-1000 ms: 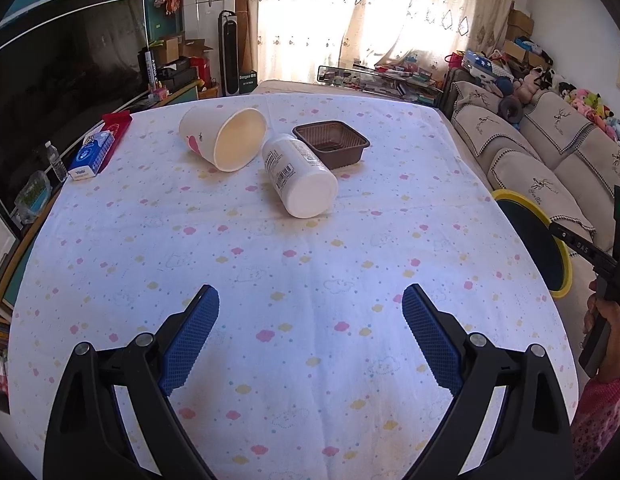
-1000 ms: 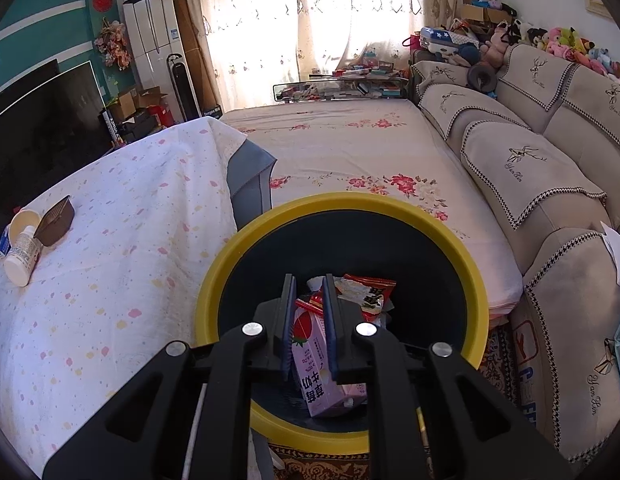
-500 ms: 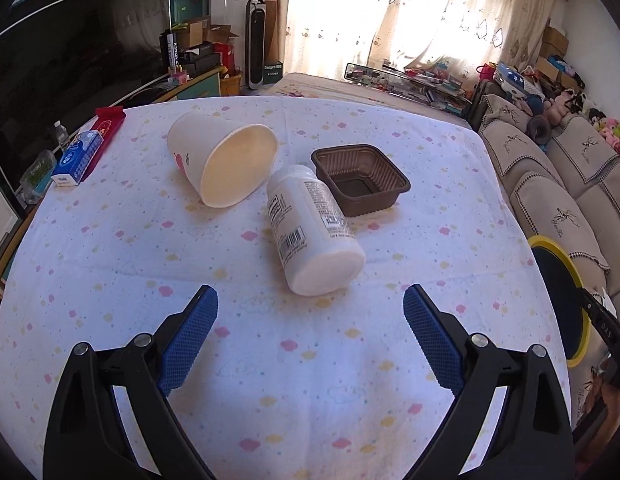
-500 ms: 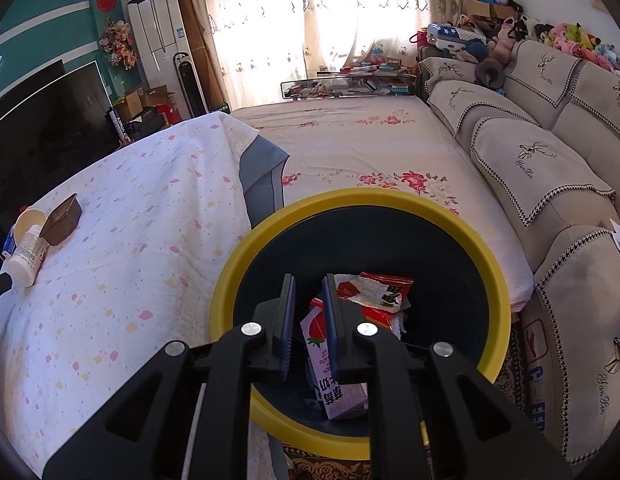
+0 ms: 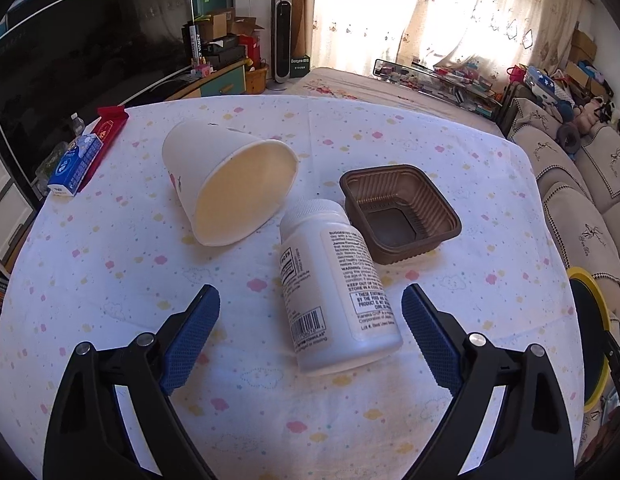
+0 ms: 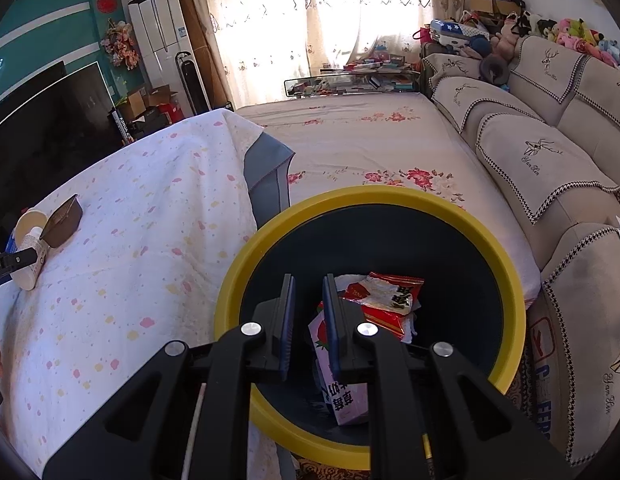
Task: Collect trash
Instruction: 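Reach the left gripper to the white pill bottle and close on it, then carry the white pill bottle over the bin and open the left gripper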
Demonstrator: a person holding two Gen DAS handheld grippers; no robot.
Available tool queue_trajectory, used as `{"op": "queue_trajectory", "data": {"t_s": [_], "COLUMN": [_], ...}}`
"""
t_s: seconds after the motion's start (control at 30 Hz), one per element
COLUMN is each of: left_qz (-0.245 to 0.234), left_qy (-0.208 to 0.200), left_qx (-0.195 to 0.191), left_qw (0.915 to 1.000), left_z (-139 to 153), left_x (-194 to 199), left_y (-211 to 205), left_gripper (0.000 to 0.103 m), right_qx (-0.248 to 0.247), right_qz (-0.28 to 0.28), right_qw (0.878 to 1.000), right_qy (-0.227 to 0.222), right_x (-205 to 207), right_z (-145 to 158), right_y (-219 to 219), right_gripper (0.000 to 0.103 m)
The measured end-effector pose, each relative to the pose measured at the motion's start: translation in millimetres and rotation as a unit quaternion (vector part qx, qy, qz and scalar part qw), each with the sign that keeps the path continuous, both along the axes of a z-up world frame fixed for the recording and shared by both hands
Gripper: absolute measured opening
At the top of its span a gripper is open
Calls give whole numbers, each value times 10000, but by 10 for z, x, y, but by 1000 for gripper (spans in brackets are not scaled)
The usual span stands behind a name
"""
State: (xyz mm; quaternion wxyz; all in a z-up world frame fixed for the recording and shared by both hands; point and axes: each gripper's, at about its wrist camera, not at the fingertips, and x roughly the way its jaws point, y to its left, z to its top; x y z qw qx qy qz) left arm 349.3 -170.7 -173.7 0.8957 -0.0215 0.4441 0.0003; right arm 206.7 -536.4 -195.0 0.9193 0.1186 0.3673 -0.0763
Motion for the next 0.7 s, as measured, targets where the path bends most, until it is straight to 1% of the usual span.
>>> {"op": "queue_trajectory", "data": {"t_s": [0.03,0.27,0.3,0.37,0.4,0.43,0.6,0.7], "left_qz": [7,-49,-77,-129,-137,-177,-254,-350], "left_qy": [25,161,171,206,152,134,107,59], "left_qx": [8,59,80,90,143,145,108,130], "left_qw": [10000,9998,9998,9997,9997,9996,9996,9993], "left_z": [-10,-80,-91,-123,-118,-116,-101,-55], "left_x": [23,116,134,153,152,152,47,-101], "left_y": [7,24,17,13,12,13,71,102], "left_gripper": [86,77,74,61,57,46,46,46], "right_qx": [10,17,14,21,24,28,52,64], "right_qz": [7,15,18,22,25,27,38,42], "right_qw": [10000,10000,10000,10000,10000,10000,10000,10000], "right_qy": [-3,-7,-9,-6,-6,-7,4,7], "right_x": [2,6,7,12,13,13,14,11], "right_z": [-3,-3,-4,-6,-9,-9,-29,-35], "right_y": [-4,5,7,3,3,2,-5,3], "right_gripper": [14,14,14,14,14,14,14,14]}}
